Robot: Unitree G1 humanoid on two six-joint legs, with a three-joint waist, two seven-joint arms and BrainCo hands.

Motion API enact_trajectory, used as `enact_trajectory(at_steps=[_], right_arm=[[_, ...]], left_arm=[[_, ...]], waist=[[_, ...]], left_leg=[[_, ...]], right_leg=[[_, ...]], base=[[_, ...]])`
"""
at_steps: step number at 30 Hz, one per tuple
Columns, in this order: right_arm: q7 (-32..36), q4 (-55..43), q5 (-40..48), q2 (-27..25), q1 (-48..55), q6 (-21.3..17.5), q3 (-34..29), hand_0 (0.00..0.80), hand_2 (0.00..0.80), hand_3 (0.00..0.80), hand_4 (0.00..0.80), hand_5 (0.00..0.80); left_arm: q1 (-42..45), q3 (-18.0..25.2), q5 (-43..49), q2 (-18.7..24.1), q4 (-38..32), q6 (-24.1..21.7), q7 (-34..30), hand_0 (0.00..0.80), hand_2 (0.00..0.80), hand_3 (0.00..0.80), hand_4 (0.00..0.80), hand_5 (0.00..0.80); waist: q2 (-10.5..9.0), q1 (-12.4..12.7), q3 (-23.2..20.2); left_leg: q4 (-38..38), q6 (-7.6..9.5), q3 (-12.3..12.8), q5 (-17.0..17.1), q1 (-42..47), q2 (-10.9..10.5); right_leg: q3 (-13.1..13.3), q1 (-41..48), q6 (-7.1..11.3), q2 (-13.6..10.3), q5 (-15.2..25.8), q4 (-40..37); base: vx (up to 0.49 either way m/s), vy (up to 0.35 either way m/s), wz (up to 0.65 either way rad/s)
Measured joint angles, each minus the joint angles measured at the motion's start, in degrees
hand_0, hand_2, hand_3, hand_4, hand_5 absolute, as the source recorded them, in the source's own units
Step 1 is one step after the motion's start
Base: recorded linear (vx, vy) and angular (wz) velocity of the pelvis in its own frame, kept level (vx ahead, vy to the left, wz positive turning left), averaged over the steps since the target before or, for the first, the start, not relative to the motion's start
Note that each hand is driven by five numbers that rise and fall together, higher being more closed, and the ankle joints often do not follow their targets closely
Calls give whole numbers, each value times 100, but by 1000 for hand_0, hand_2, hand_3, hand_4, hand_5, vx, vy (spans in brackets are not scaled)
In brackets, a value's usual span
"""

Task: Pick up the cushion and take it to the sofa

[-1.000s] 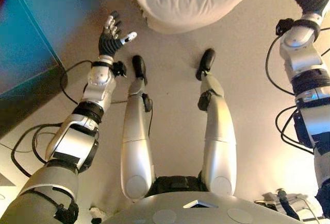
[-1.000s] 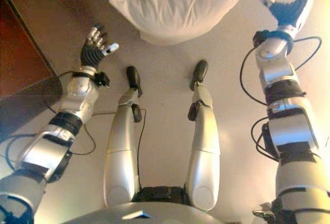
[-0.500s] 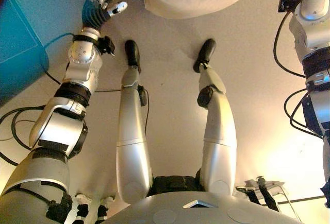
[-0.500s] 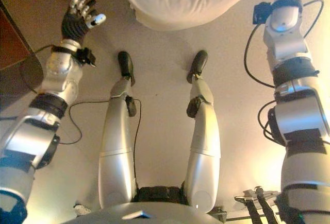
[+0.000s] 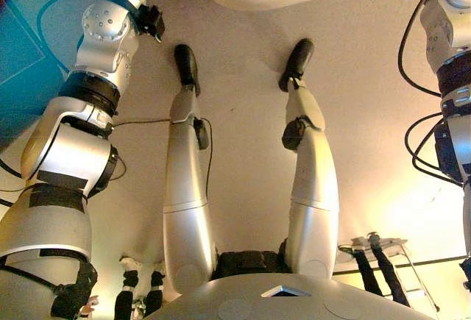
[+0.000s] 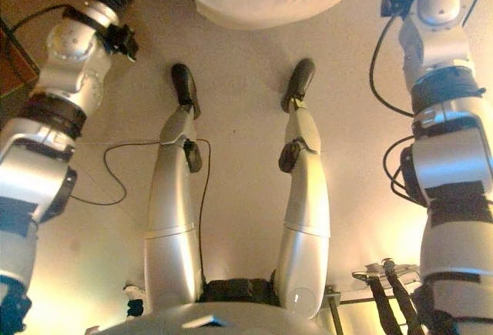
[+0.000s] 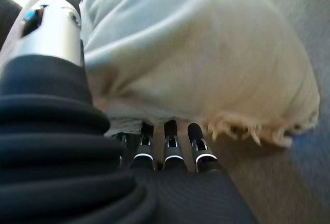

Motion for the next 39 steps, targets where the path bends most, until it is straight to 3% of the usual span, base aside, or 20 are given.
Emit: enact_trajectory(at_steps=[6,19,20,21,22,23,24,31,39], right_arm=[[211,-10,183,-12,-242,-10,91,0,0,0,0,0],[899,-227,511,-81,-282,2,235,0,0,0,0,0],[993,-228,570,-74,-292,23,236,0,0,0,0,0],[1173,-228,646,-76,-306,76,239,0,0,0,0,0],[1325,-227,689,-78,-321,128,240,0,0,0,0,0],[1552,-228,788,-75,-353,215,250,433,433,433,433,433],[1773,-229,895,-92,-375,290,257,800,800,800,800,800],[2864,-246,1130,-238,-385,474,486,800,800,800,800,800],[3013,-256,1139,-138,-309,623,691,800,800,800,800,800]], left_arm=[[-414,-39,-66,58,71,407,-139,0,0,0,0,0],[-535,-36,-284,-25,206,430,-95,0,0,0,0,0],[-538,-37,-284,-67,205,431,-95,282,282,282,282,282],[-539,-38,-284,-66,205,431,-95,621,621,621,621,621],[-539,-38,-285,-73,205,433,-95,800,800,800,800,800],[-544,-39,-286,-78,204,442,-95,800,800,800,800,800],[-548,-42,-286,-98,205,459,-95,800,800,800,800,800],[-510,-307,-410,-62,212,668,-114,800,800,800,800,800],[-447,-410,-414,-24,214,671,-116,800,800,800,800,800]], waist=[[2,-22,-5],[-1,-29,-15],[-1,-27,-15],[0,-27,-16],[0,-28,-16],[0,-27,-16],[0,-31,-16],[2,-18,-17],[2,3,-17]], left_leg=[[-18,-3,6,0,-176,1],[-188,-38,54,24,-196,-8],[-191,-39,56,24,-201,-7],[-197,-40,60,25,-203,-7],[-200,-40,65,25,-205,-8],[-207,-41,71,26,-210,-10],[-212,-41,74,26,-215,-10],[-232,-53,68,36,-217,-12],[-243,-49,53,72,-236,-48]], right_leg=[[5,-162,-3,60,31,-87],[58,-258,6,94,109,-252],[68,-265,6,95,109,-252],[72,-271,6,93,109,-252],[74,-278,6,94,109,-251],[76,-290,6,92,109,-251],[76,-300,6,92,109,-251],[81,-311,6,85,109,-246],[83,-336,6,69,109,-221]], base=[[15,8,-5],[2,-10,-2],[0,0,0],[0,0,0],[0,0,0],[0,0,0],[0,0,0],[0,0,0],[-4,3,2]])
